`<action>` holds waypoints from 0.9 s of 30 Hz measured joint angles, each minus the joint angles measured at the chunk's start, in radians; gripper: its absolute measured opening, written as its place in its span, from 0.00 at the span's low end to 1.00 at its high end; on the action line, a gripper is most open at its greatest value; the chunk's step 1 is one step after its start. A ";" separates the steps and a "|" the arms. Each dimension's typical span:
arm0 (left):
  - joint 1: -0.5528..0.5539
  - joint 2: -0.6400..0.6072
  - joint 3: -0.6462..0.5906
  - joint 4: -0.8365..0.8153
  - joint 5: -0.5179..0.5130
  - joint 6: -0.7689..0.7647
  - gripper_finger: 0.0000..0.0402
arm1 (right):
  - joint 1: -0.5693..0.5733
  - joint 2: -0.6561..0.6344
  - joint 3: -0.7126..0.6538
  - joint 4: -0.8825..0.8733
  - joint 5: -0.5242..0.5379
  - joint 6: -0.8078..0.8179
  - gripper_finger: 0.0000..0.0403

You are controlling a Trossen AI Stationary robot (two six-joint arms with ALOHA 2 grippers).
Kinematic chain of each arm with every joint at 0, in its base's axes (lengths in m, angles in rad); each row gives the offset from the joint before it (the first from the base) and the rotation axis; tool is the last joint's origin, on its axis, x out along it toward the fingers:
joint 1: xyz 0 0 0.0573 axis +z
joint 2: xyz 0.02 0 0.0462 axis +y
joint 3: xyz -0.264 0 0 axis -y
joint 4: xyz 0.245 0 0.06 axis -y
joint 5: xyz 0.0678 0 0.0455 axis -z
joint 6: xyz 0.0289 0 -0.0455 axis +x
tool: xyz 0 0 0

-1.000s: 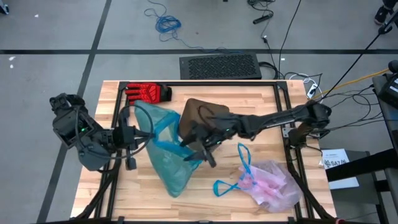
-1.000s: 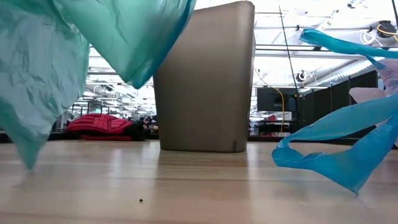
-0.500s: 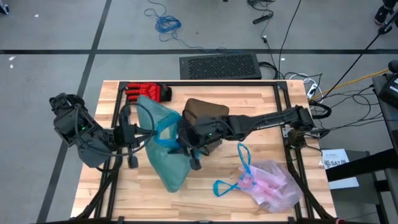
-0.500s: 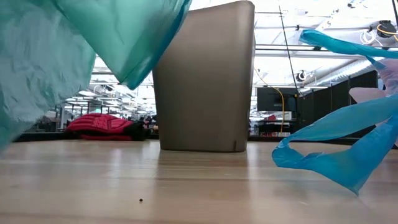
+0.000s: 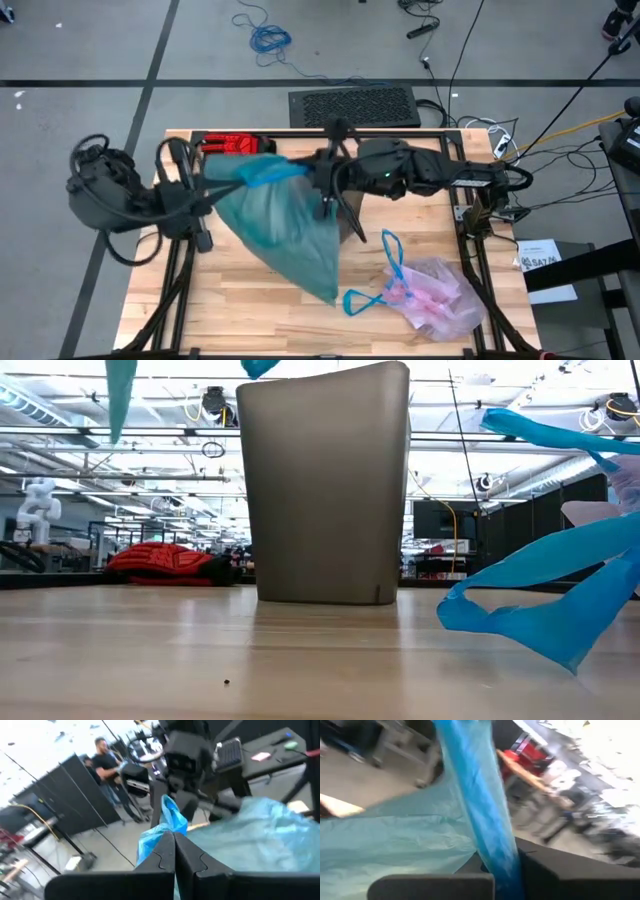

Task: Place trash/remove bag and relplace
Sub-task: Insert the blue trash bag into the black trash bin

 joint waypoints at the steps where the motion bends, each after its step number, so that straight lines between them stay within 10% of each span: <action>1: 0.000 0.000 0.008 0.025 -0.006 0.032 0.00 | -0.001 0.000 0.007 -0.003 0.032 -0.036 0.00; 27: 0.022 0.005 0.022 -0.001 -0.090 0.068 0.15 | -0.038 -0.121 0.019 -0.015 0.397 -0.227 0.00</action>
